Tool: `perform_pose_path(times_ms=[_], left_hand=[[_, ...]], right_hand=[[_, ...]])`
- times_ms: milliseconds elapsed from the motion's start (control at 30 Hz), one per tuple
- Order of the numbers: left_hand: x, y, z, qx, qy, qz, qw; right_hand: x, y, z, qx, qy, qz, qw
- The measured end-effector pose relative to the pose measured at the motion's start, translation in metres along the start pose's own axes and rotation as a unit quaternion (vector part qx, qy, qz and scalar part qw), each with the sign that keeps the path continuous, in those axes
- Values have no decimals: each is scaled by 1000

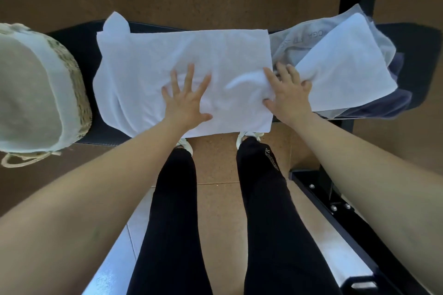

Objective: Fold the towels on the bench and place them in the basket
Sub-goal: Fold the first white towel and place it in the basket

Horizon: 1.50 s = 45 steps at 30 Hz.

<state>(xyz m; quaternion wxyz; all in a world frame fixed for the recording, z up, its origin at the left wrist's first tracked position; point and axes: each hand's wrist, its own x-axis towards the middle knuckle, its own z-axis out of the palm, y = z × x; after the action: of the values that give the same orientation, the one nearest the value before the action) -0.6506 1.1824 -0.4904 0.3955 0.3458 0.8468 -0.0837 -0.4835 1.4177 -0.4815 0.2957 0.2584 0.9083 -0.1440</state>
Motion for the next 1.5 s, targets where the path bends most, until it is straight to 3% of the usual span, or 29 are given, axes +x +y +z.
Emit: perform_pose_path(times_ms=[300,400,467,533,633,733,800,900,1033,1100,1200,1233,1333,1400,1500], left_hand=[[13,75,11,-22,12,7,1000],[16,82,8,-29,10,30,999],[7,69,7,-37,54,48,997],[-10,45,9,-96,160,41,982],[-41,-2,13,-209,284,-107,930],[-65,-55,20,-247,263,-251,898],[-79,-92,28,-273,209,-259,902],[-95,-130,38,-271,109,-226,929],[-107,-147,48,-205,69,-242,946],[-111,-151,51,-247,63,-323,911],[-107,-163,50,-434,121,-455,768],[-103,-166,49,-493,143,-461,724],[-87,-169,41,-608,168,-449,633],[-77,-168,38,-645,162,-455,592],[-69,-171,40,-667,155,-416,599]], right_hand=[[-1,55,-9,-1,-31,73,997],[-5,42,-18,12,13,93,995],[-9,17,-18,3,72,42,997],[-10,-20,-10,-3,99,-47,994],[-6,-85,2,1,75,-151,986],[3,-141,9,-27,2,-194,981],[10,-160,18,-50,-40,-181,981],[14,-166,30,-75,-41,-139,987],[11,-168,38,-99,-19,-128,987],[12,-170,41,-97,-10,-128,987],[12,-174,40,-105,-22,-112,988],[12,-175,40,-107,-28,-108,988],[12,-177,40,-115,-41,-99,988],[12,-177,38,-115,-49,-96,988],[13,-177,36,-113,-63,-95,987]])
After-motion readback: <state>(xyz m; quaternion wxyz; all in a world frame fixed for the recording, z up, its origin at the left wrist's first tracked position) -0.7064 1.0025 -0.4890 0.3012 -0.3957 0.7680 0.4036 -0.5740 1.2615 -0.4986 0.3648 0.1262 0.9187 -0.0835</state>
